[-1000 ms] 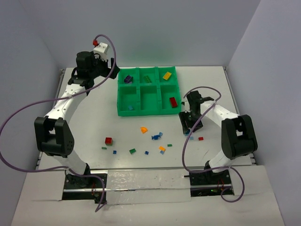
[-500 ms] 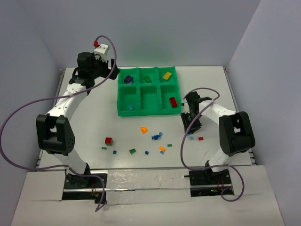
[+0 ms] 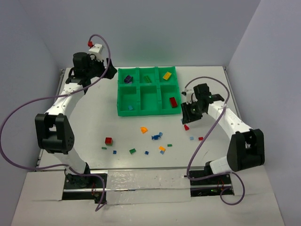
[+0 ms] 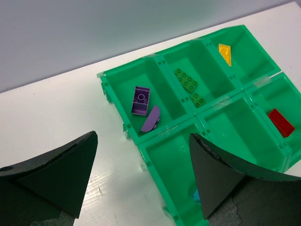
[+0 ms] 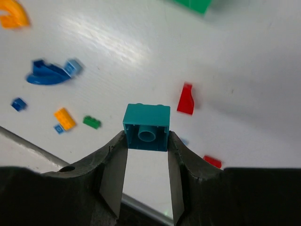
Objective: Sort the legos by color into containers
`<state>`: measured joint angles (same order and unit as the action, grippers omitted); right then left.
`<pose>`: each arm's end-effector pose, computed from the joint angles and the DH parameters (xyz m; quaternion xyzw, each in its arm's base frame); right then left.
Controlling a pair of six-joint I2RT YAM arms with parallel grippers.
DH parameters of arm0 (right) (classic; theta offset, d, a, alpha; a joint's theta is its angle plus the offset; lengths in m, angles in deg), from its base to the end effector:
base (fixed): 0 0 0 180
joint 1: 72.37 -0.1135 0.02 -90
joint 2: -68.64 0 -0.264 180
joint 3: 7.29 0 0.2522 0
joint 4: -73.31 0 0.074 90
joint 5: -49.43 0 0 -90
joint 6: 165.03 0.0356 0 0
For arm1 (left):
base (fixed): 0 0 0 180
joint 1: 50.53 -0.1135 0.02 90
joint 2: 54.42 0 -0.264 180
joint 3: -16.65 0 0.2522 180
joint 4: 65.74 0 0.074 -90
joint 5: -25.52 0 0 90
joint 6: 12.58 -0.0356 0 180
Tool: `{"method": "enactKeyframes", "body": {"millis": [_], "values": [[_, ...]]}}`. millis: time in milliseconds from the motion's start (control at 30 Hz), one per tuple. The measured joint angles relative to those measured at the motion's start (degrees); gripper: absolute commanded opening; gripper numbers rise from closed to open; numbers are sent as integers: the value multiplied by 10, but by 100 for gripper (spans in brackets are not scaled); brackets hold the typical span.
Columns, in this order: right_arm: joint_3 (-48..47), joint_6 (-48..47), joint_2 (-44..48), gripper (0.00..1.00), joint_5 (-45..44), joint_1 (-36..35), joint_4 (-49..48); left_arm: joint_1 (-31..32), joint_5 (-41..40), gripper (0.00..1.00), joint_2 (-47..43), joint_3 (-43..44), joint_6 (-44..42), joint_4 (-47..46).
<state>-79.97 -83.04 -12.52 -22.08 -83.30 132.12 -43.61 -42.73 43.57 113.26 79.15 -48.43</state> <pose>0.2634 0.0624 0.2378 -0.1904 0.9493 0.1624 0.1903 0.4057 -0.0625 0.3346 0.1460 0.7922 -0.1960 0.5592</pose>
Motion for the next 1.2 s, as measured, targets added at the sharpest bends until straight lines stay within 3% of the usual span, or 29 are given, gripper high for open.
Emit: {"method": "enactKeyframes", "body": {"millis": [133, 400, 600, 867, 1200], "values": [[-73, -10, -14, 0, 24, -7, -45, -25, 34, 99, 0, -1, 29, -2], [-295, -21, -178, 0, 41, -88, -169, -49, 69, 99, -2, -7, 52, 1], [-418, -39, -294, 0, 56, -162, -208, -71, 76, 99, -16, -23, 60, 5], [-480, -90, -389, 0, 61, -224, -223, -88, 72, 99, -56, -73, 56, 15], [-552, -109, -476, 0, 40, -241, -224, -90, 61, 98, -113, -122, 29, 43]]}}
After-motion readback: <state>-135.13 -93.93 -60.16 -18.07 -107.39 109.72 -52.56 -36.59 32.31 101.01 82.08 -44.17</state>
